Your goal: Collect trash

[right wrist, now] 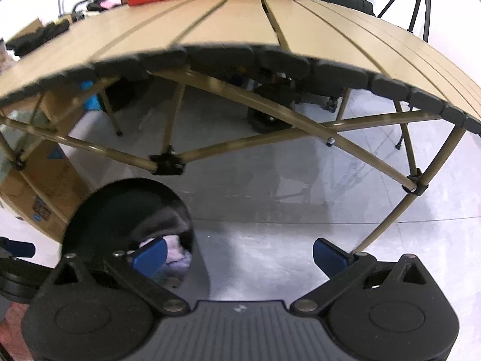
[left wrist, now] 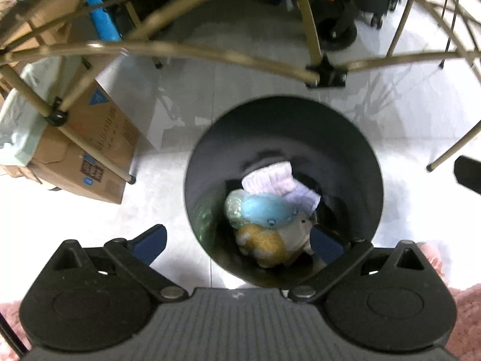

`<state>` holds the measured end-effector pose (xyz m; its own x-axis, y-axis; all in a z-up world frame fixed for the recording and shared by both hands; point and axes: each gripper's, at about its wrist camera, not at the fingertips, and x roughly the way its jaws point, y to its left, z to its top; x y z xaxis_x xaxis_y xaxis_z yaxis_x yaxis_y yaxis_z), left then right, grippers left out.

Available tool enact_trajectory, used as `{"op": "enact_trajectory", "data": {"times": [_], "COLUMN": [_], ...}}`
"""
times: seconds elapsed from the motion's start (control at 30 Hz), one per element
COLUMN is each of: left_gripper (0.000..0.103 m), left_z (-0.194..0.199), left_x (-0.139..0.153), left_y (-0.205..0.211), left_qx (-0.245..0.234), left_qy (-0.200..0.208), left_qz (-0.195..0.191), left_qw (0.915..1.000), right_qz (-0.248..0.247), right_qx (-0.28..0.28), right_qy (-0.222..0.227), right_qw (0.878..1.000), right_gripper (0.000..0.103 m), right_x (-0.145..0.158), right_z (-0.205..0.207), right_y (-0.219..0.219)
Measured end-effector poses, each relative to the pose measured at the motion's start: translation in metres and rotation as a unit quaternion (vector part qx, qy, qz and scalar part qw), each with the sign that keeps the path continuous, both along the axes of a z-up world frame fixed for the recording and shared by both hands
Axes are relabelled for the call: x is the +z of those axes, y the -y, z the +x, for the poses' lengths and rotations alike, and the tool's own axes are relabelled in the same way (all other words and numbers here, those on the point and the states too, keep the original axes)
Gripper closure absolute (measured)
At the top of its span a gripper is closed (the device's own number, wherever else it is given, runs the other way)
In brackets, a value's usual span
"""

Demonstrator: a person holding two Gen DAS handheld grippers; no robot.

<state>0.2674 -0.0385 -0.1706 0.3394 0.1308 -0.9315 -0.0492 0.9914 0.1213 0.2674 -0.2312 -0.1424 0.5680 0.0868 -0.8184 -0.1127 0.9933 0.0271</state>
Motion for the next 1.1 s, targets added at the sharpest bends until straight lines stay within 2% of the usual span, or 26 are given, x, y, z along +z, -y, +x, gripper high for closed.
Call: {"op": "enact_trajectory", "data": {"times": [0.13,0.27,0.5,0.7,0.9,1.1], "left_gripper": [0.0,0.0,0.0,0.0,0.0,0.0], "left_z": [-0.018,-0.04,-0.09,-0.141,-0.184,-0.209], "left_x": [0.037,0.074,0.122,0.14,0.144,0.149], "left_y": [-0.006,-0.011,-0.018,-0.023,-0.028,-0.029], "left_qx": [-0.002,-0.012,-0.038,-0.063,-0.07,-0.071], "left_qy": [0.059,0.125,0.198,0.222,0.227,0.237], "left_qz": [-0.006,-0.004,-0.003,0.001,-0.003,-0.005], "left_qw": [0.9983,0.992,0.9794,0.973,0.9714,0.9688], "right_qz": [0.025,0.046,0.057,0.055,0.046,0.052], "right_qx": [0.006,0.012,0.04,0.065,0.087,0.078], "right_qy": [0.032,0.073,0.124,0.135,0.13,0.126], "right_qw": [0.999,0.996,0.99,0.987,0.987,0.988], "right_gripper": [0.0,0.0,0.0,0.0,0.0,0.0], "right_x": [0.021,0.048,0.093,0.115,0.121,0.121], "right_z": [-0.012,-0.026,-0.072,-0.122,-0.17,-0.197], "right_y": [-0.002,-0.002,-0.006,-0.01,-0.014,-0.01]}}
